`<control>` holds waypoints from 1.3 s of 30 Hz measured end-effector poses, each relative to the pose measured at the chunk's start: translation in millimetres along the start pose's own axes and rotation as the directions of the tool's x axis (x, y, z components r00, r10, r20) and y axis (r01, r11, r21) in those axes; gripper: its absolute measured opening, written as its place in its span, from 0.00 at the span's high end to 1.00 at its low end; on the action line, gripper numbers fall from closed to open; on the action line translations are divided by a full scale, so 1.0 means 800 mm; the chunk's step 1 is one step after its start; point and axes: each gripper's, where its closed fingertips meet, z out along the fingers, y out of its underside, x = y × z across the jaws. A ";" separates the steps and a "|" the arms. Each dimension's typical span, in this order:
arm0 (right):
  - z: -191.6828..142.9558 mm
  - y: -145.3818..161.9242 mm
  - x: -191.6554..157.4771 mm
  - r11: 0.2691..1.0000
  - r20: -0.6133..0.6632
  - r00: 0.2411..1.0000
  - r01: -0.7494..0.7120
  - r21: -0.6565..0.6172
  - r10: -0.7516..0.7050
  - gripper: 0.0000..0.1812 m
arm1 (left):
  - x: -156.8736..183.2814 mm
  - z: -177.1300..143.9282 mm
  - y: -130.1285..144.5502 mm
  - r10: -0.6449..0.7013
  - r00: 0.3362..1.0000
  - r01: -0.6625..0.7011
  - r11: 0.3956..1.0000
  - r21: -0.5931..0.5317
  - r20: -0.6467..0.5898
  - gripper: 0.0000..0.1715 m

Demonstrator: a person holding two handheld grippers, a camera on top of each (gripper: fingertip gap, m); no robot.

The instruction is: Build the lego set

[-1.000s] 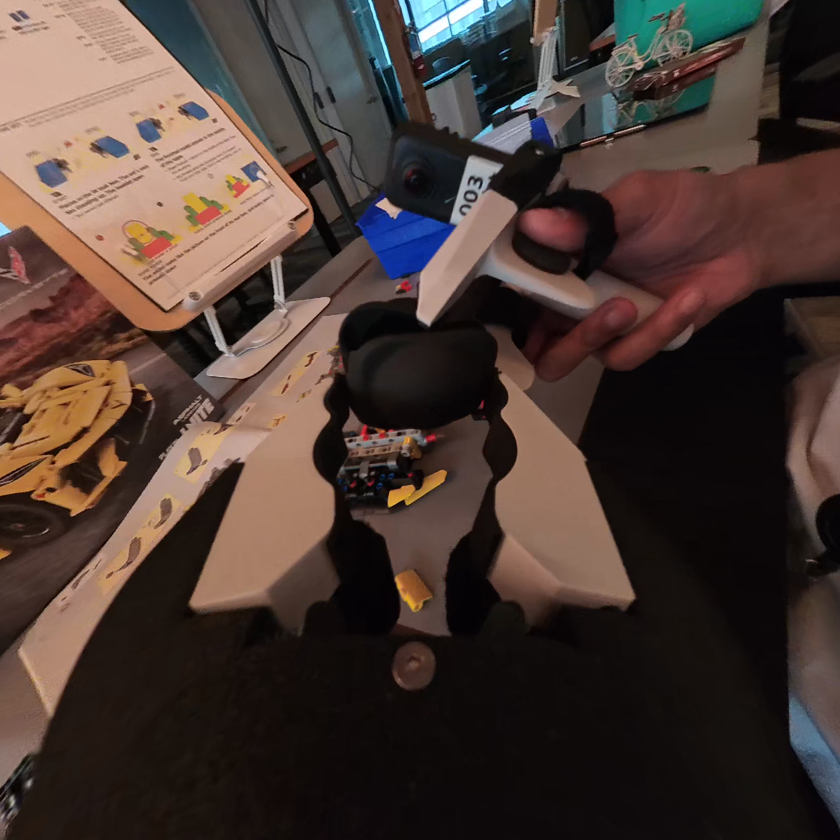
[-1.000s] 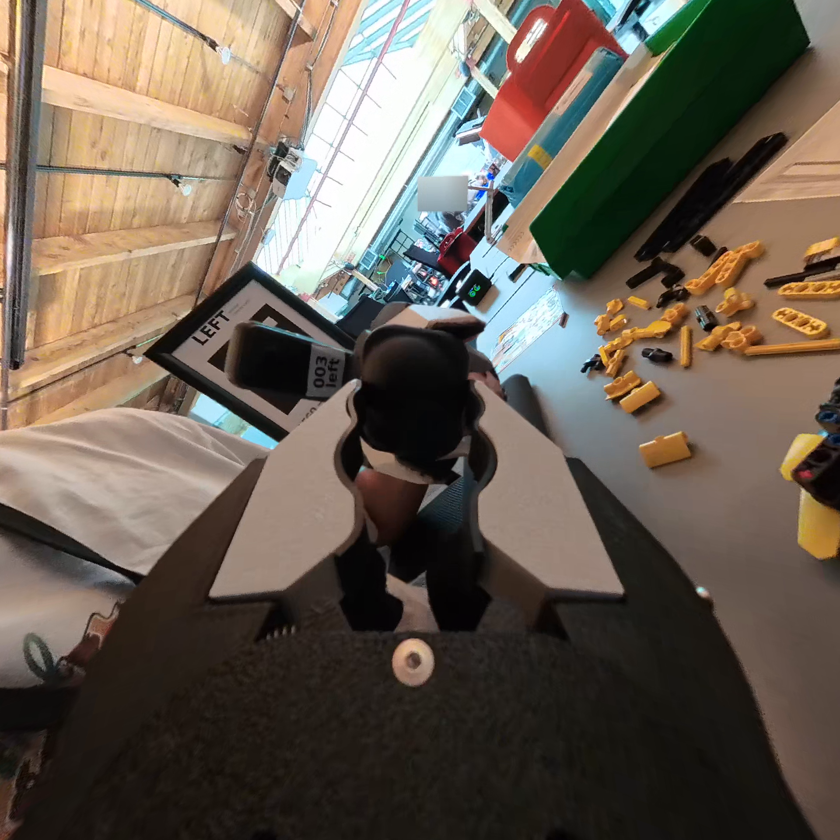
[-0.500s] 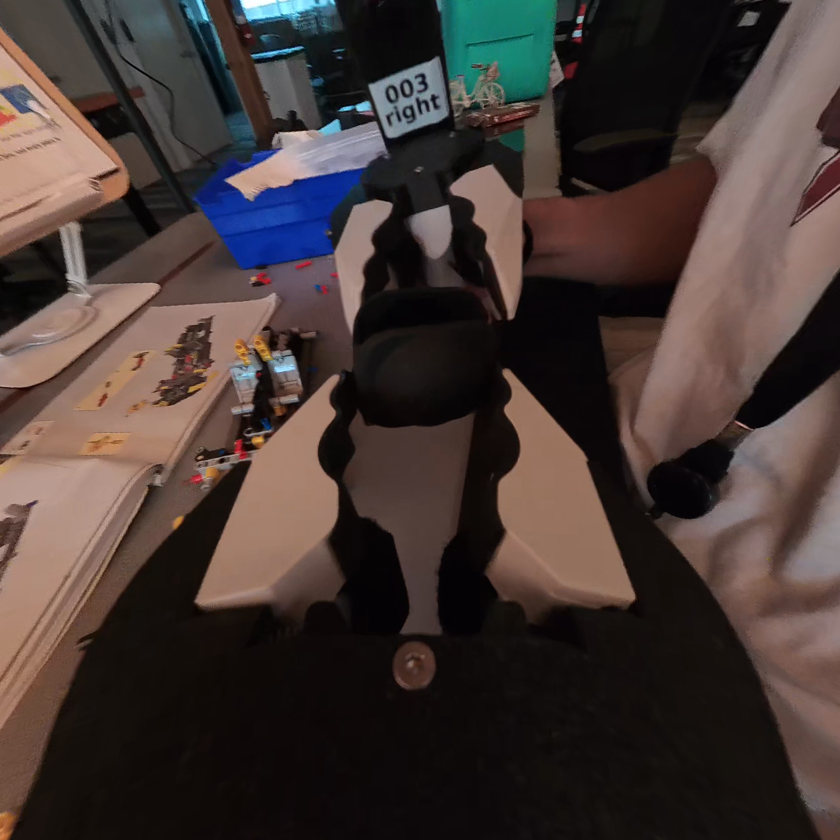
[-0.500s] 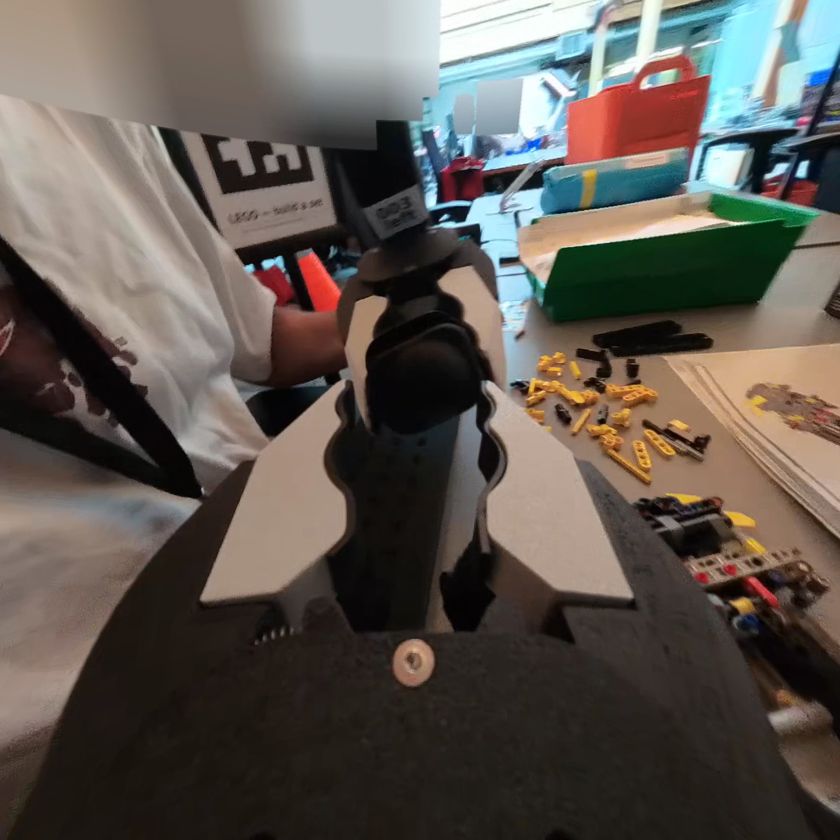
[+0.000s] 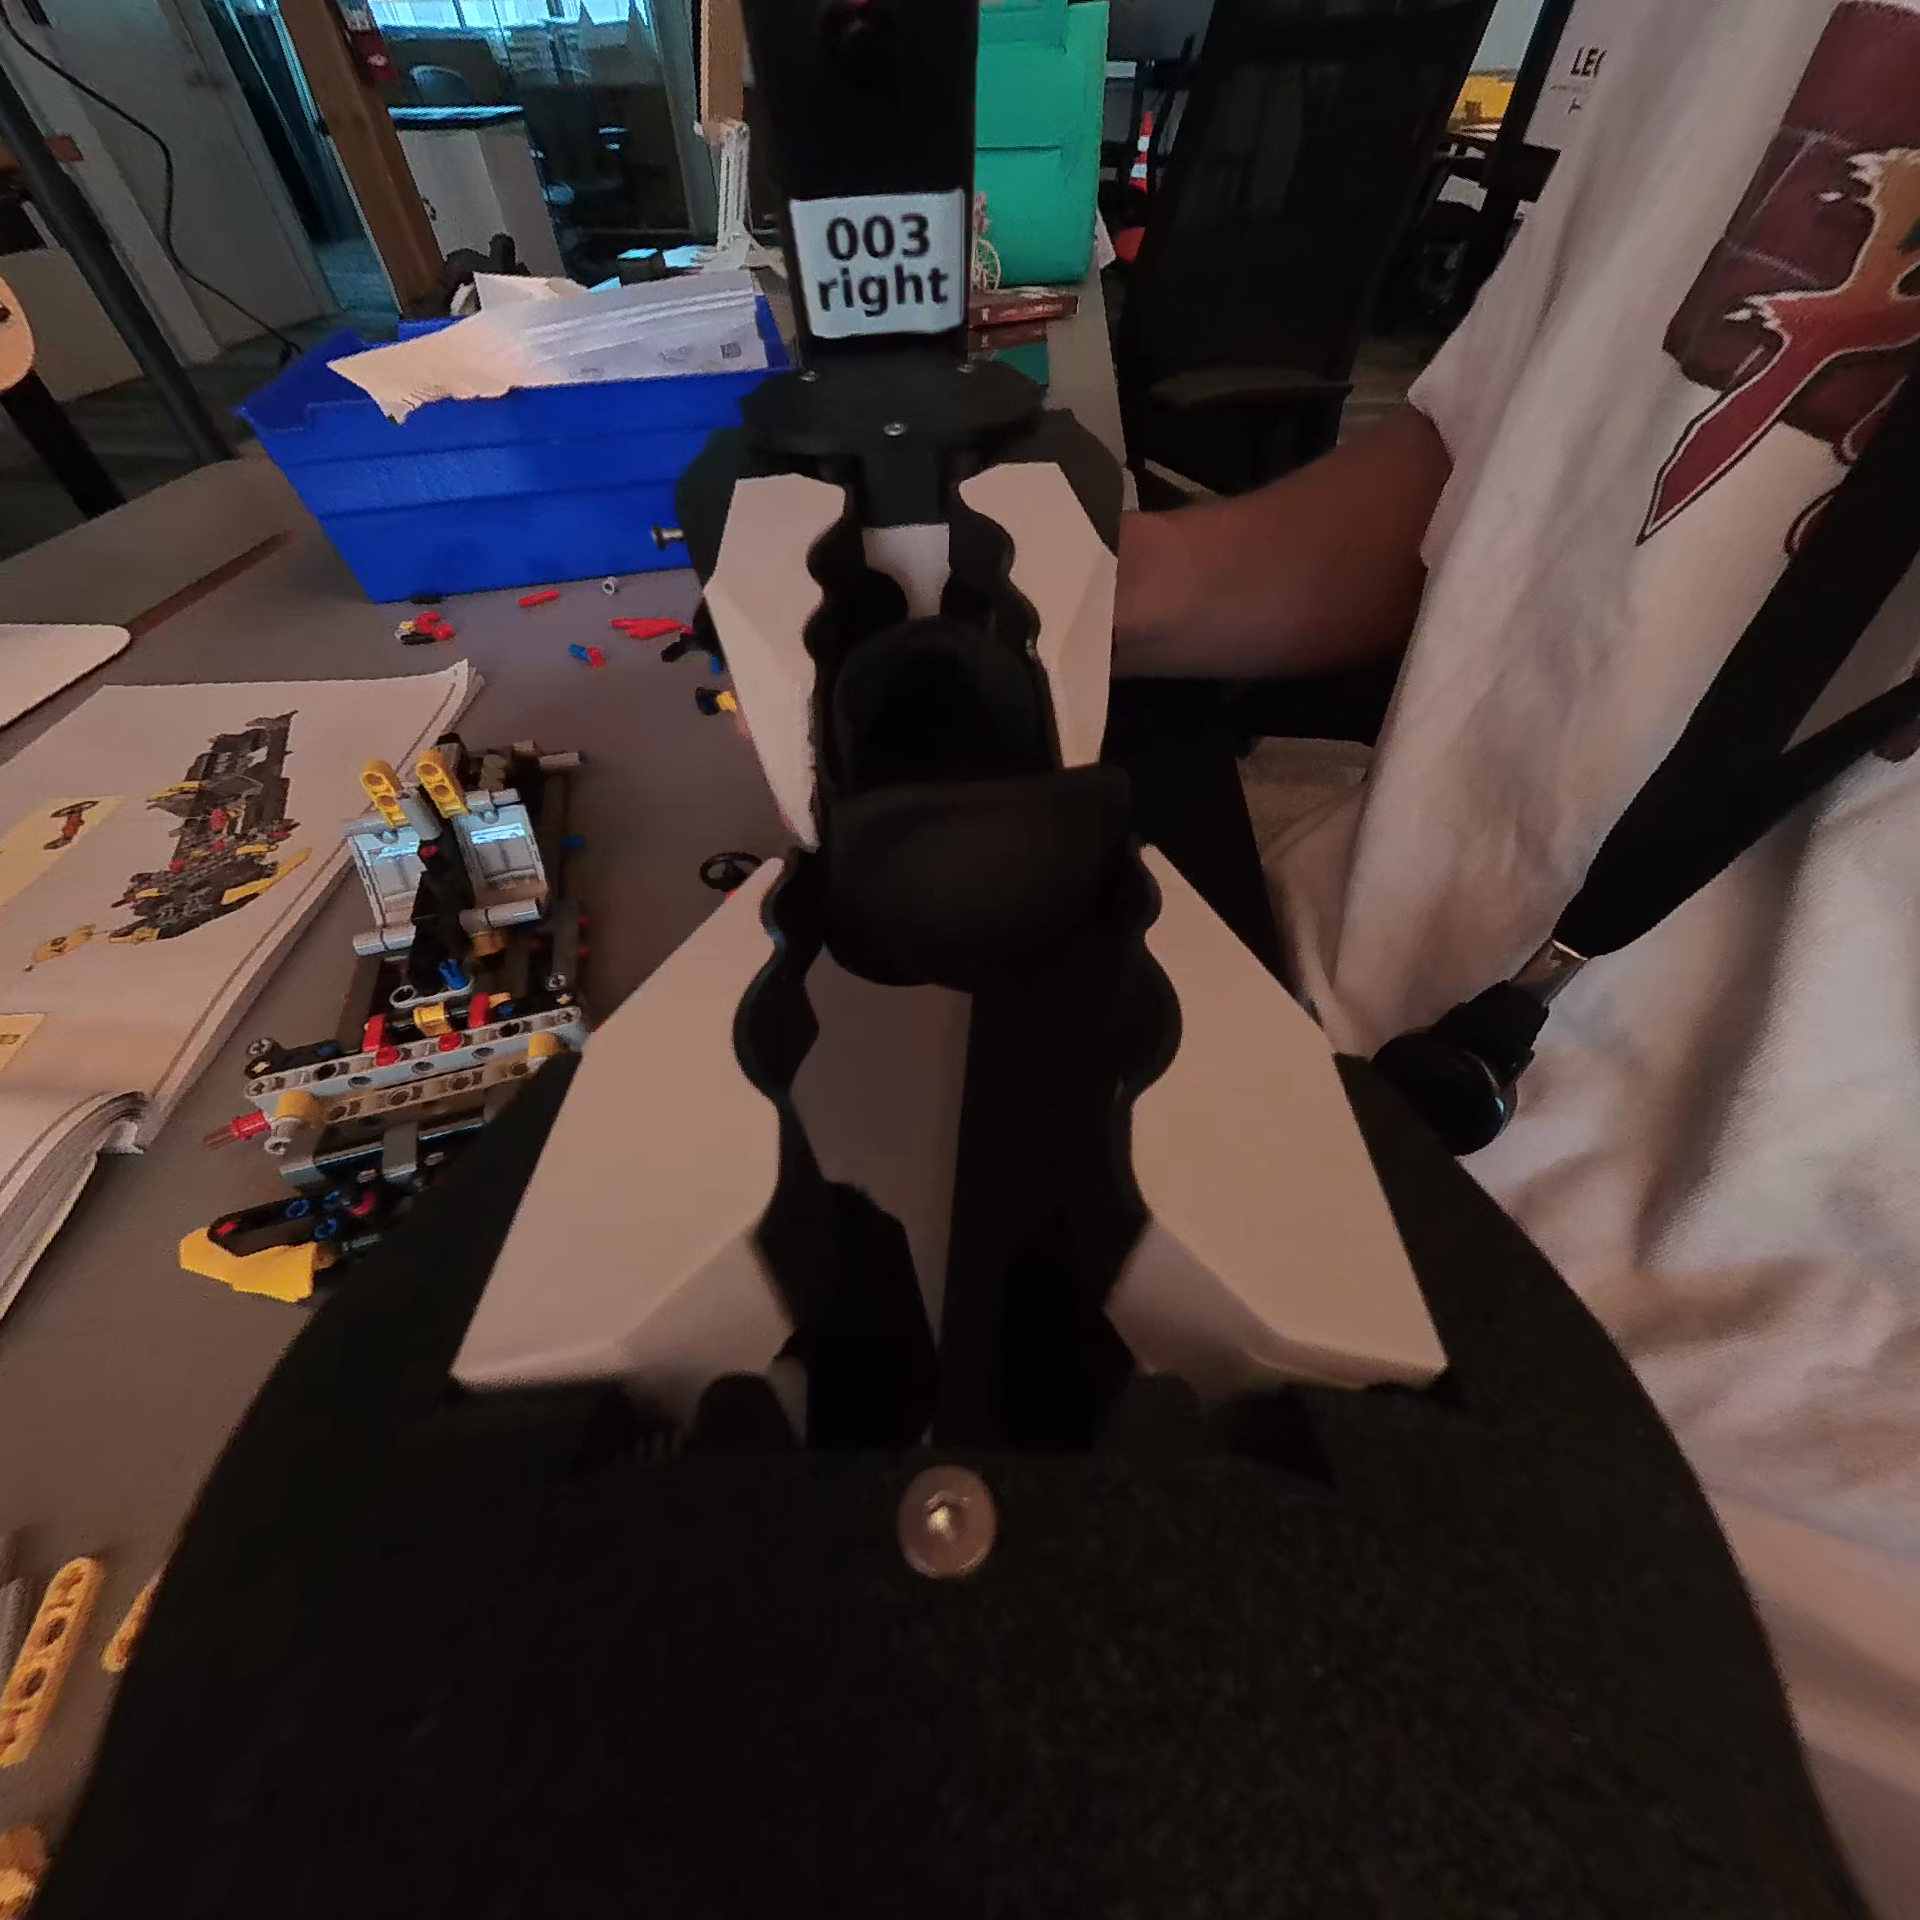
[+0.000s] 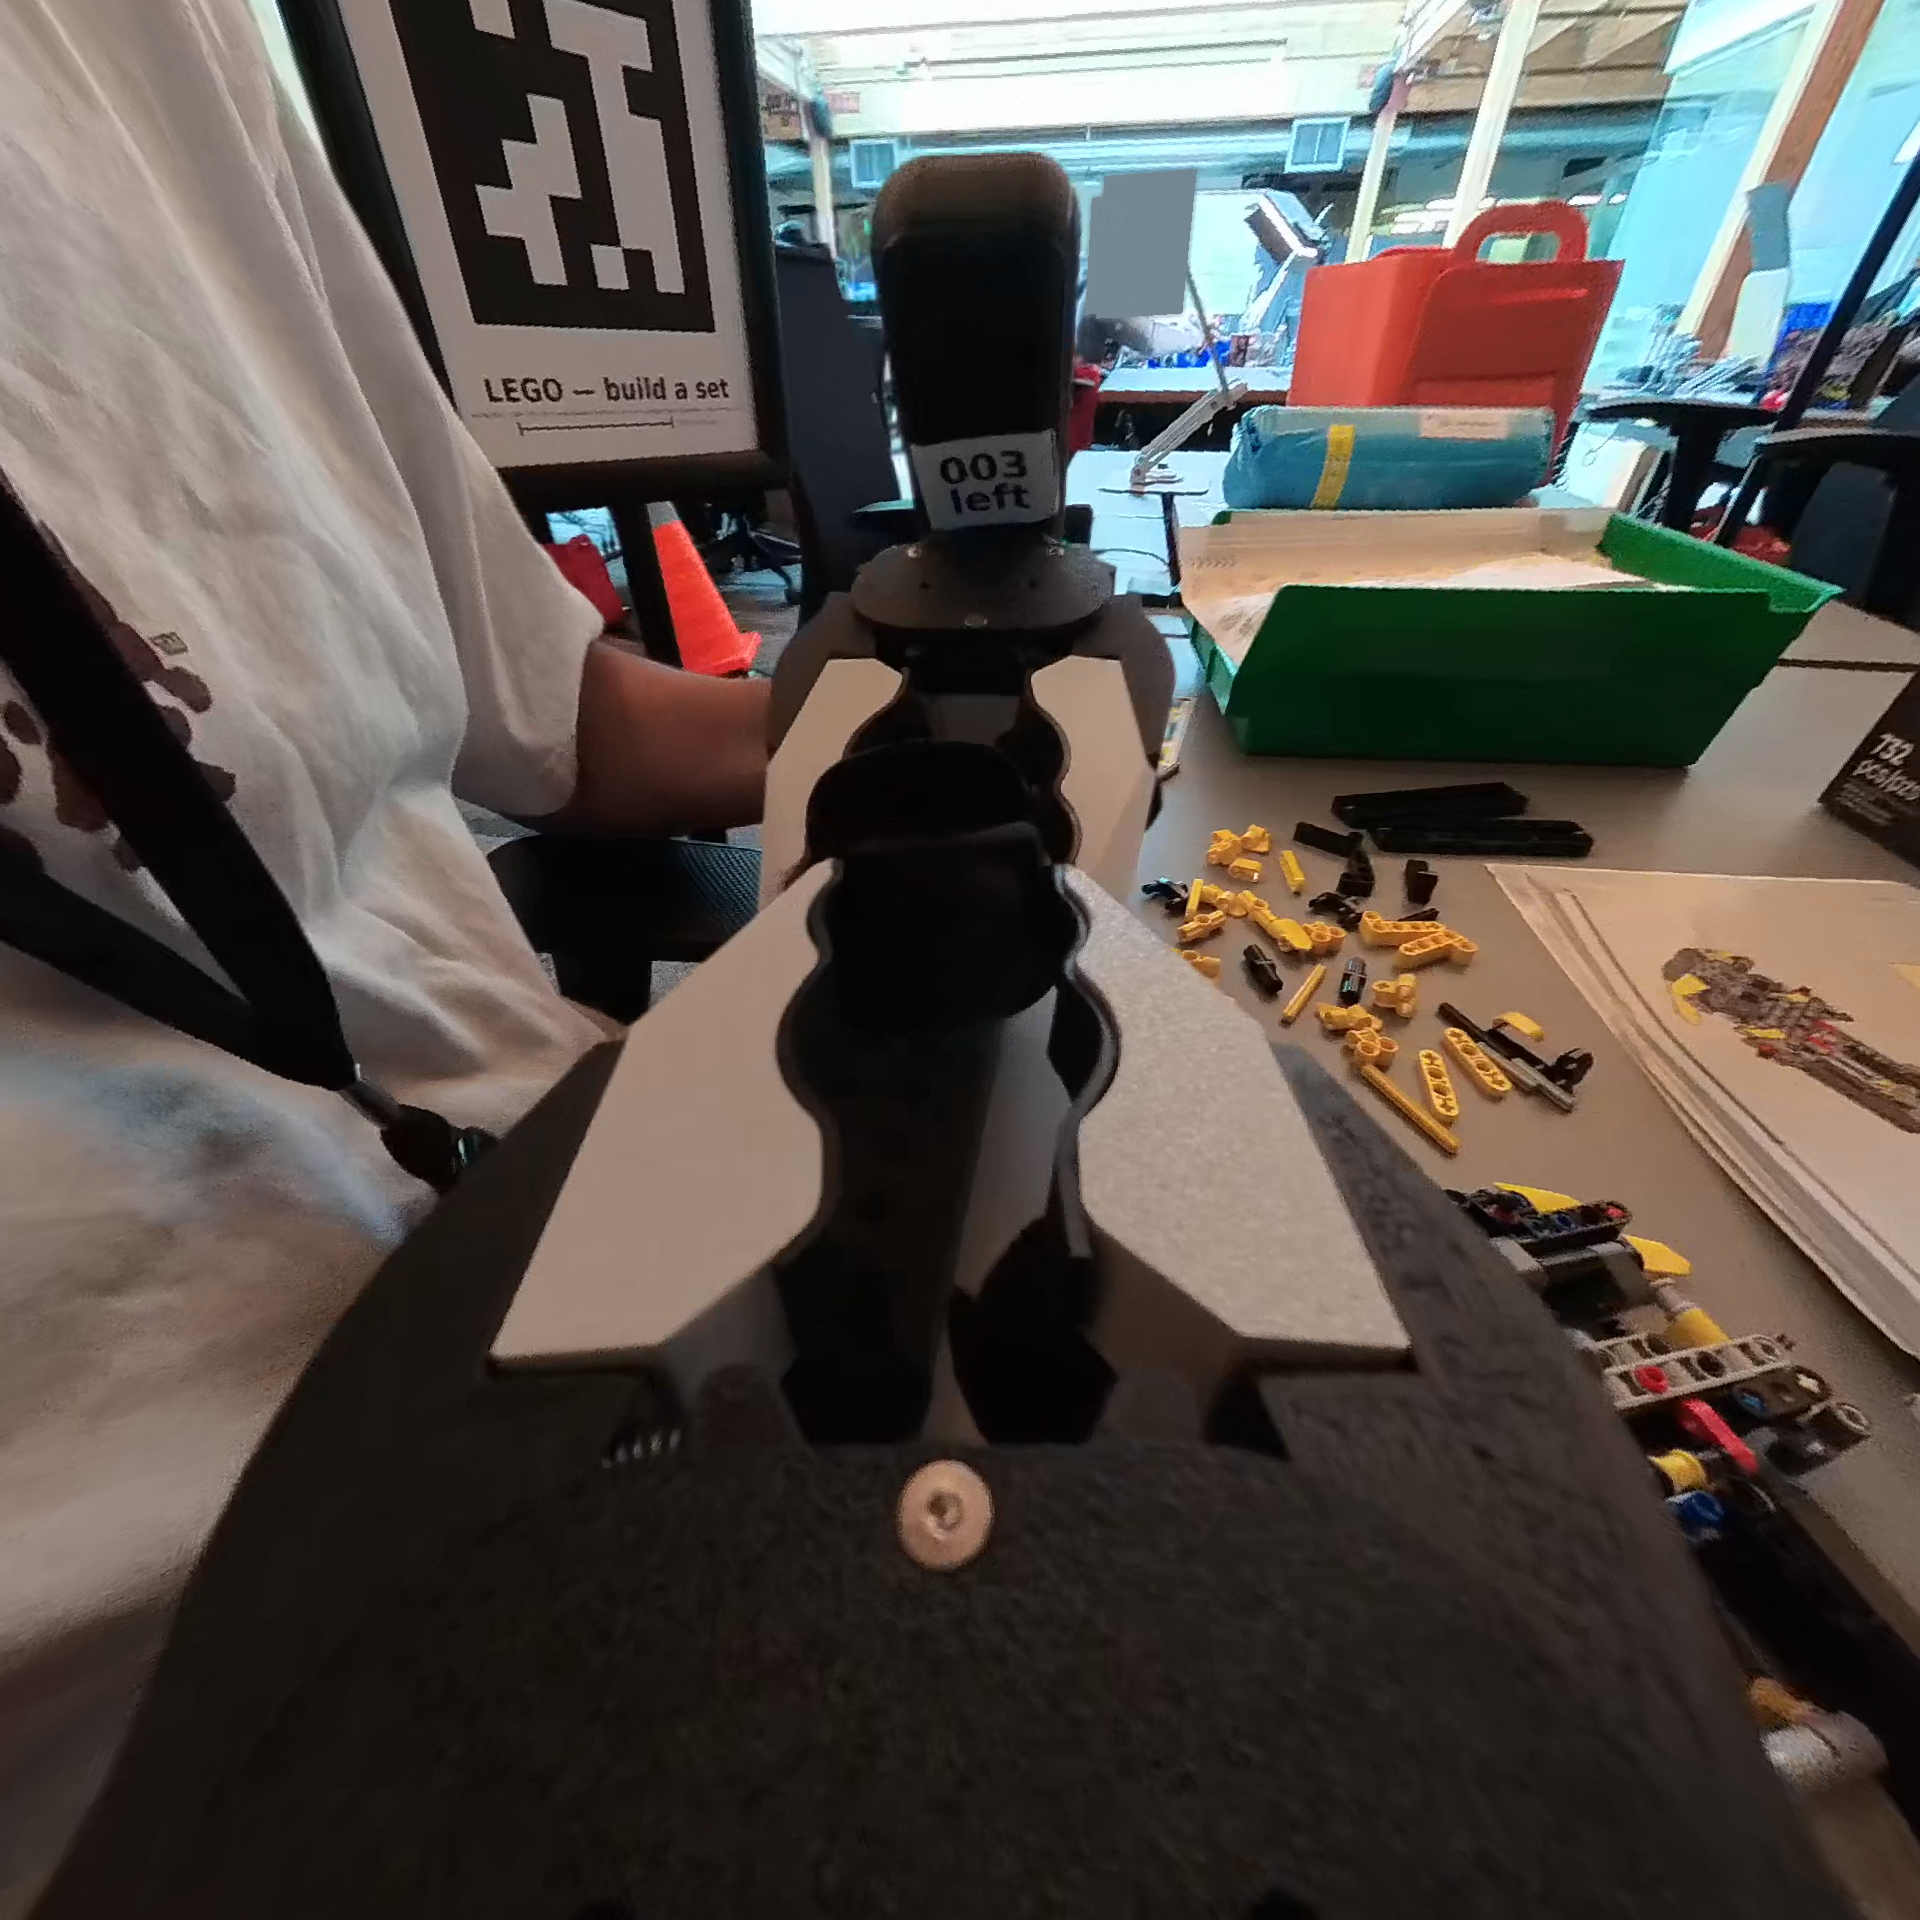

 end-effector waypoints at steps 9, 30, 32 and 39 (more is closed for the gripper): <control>-0.001 -0.005 -0.005 0.995 -0.044 0.995 0.091 -0.030 -0.093 0.79 | 0.003 0.001 -0.007 0.032 0.999 -0.031 0.994 0.102 -0.008 0.69; -0.022 -0.009 -0.009 0.967 -0.041 0.977 0.213 0.137 -0.209 0.80 | -0.002 0.013 -0.009 0.148 0.989 -0.149 0.984 -0.095 -0.017 0.70; -0.027 -0.015 -0.006 0.965 -0.048 0.980 0.197 0.172 -0.191 0.81 | -0.005 0.014 -0.015 0.157 0.988 -0.156 0.978 -0.135 -0.009 0.70; -0.027 -0.015 -0.006 0.970 -0.066 0.984 0.176 0.165 -0.167 0.78 | -0.002 0.013 -0.013 0.147 0.989 -0.143 0.973 -0.182 0.011 0.70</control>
